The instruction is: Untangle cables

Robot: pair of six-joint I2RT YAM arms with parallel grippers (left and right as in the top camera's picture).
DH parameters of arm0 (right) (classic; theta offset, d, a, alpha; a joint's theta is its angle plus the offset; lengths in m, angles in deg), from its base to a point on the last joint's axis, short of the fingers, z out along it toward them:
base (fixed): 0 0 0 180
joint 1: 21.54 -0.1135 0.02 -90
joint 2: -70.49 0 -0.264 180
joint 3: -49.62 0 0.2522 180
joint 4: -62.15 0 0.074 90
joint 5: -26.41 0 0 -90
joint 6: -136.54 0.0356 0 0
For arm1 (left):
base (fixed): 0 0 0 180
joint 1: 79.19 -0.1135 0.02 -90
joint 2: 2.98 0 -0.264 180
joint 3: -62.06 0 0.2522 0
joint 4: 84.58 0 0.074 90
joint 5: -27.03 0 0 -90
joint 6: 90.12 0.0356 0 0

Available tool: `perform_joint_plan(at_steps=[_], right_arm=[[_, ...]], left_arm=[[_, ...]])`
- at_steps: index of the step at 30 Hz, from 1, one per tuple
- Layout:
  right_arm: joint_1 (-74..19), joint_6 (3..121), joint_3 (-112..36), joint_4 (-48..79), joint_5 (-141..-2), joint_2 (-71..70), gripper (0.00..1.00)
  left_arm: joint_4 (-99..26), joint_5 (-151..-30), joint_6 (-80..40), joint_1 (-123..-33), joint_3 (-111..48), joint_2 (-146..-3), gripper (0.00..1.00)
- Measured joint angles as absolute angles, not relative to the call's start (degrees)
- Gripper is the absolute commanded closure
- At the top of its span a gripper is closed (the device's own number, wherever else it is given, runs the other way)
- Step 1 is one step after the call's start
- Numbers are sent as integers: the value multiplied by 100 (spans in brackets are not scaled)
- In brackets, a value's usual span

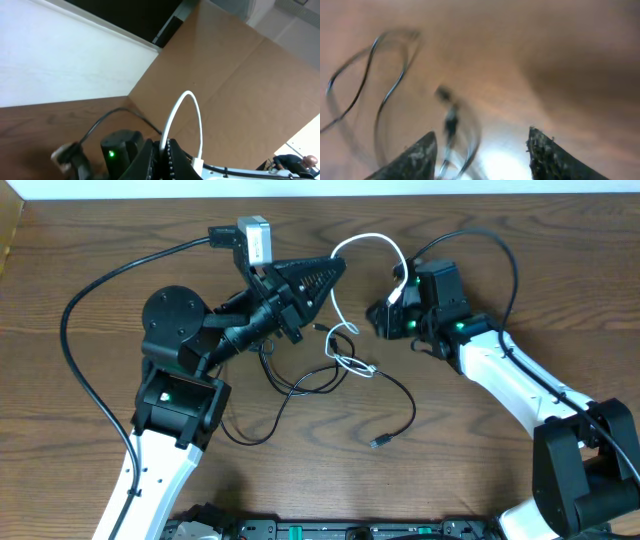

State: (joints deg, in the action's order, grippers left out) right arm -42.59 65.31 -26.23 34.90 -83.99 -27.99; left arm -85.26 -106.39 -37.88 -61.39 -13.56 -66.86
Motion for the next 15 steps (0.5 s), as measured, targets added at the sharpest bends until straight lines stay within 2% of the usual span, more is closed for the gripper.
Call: perform_joint_plan(at_steps=[4,8,15], right_arm=[[-4377,6270,-2621,2504,-8893,-2799,31],[-4561,5774,-2621,1925,-9094,-2799,31],[-4974,4900,-2621,1820,-9186,-2799,28]], left_arm=[[-8517,-10641,-3786,-6189,-1356,-6686,92],[-8571,-10641,-3786,-6189,-1356,-6686,93],[-8773,-10639,-3784,-6192,-1356,-6686,92]])
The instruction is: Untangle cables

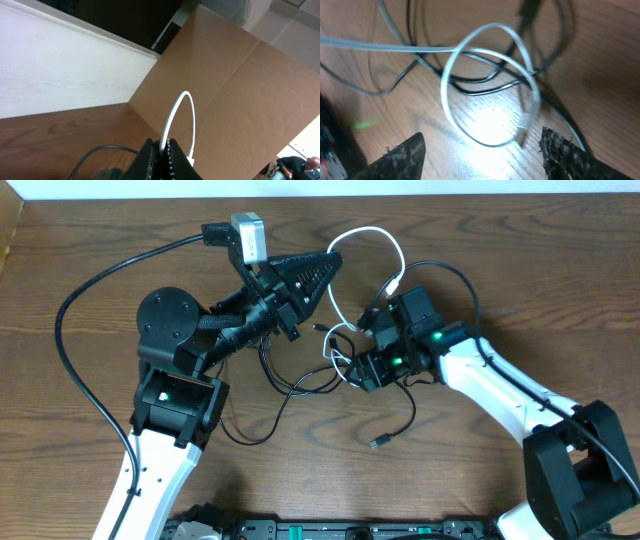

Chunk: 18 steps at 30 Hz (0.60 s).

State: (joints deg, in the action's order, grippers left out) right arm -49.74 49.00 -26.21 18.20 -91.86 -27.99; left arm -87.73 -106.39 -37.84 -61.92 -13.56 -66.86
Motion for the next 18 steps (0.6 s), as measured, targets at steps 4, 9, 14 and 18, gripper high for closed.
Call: perform_joint_plan(at_steps=[4,9,14,18], right_arm=[[-5260,4583,-2621,1848,-8944,-2799,27],[-5464,4452,-2621,1968,-8629,-2799,30],[-5532,4413,-2621,2091,-8517,-2799,33],[-5532,4399,-2577,2226,-8482,-2799,34]], left_arm=[[-8751,-10639,-3784,-6189,-1356,-6686,92],[-8746,-10639,-3784,-6192,-1356,-6686,92],[-8740,-10639,-3786,-6192,-1356,-6686,93],[-8738,-10639,-3784,-6192,-1356,-6686,93]])
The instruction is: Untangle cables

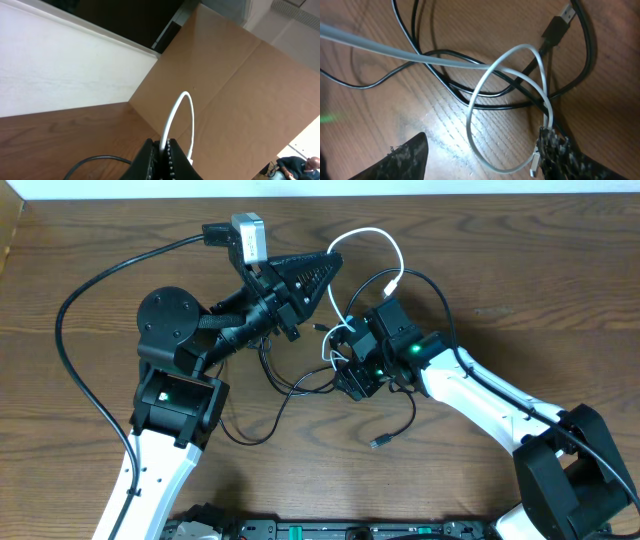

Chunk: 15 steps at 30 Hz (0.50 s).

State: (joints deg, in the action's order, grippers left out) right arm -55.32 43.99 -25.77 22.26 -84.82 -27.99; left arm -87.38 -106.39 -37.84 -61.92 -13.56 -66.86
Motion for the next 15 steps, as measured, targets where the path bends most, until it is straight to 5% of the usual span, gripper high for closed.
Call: perform_joint_plan(at_steps=[6,15], right_arm=[[-5532,4404,-2286,2419,-8458,-2799,36],[-5564,4443,-2208,2576,-8441,-2799,55]], left_arm=[[-8738,-10639,-3784,-6192,-1356,-6686,92],[-8738,-10639,-3784,-6189,-1356,-6686,92]])
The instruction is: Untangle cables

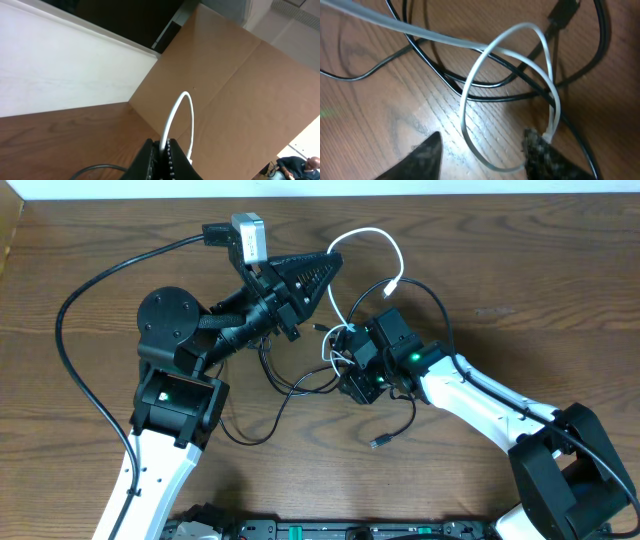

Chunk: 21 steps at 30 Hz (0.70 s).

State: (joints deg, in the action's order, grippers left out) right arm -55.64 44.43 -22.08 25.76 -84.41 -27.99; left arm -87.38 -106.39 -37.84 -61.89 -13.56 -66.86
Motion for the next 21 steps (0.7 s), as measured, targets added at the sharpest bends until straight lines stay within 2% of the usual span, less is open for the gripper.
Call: perform_joint_plan(at_steps=[5,9,12,15,16,21], right_arm=[[-5564,4480,-2201,2578,-8412,-2803,55],[-5564,4616,-2201,2622,-8412,-2875,60],[-5564,4710,-2195,2659,-8408,-2963,69],[-5564,4760,-2173,2672,-8399,-2978,95],[-5564,4782,-2170,2677,-8369,-2983,99],[-5564,5162,-2170,2589,-7750,-2987,99]], left_arm=[[-8738,-10639,-3784,-6192,-1356,-6686,92],[-8738,-10639,-3786,-6192,-1356,-6686,93],[-8733,-10639,-3786,-6189,-1356,-6686,92],[-8703,-10639,-3784,-6192,-1356,-6686,93],[-8676,-10639,-3784,-6189,-1356,-6686,92],[-8578,-10639,-3758,-6192,-1356,-6686,92]])
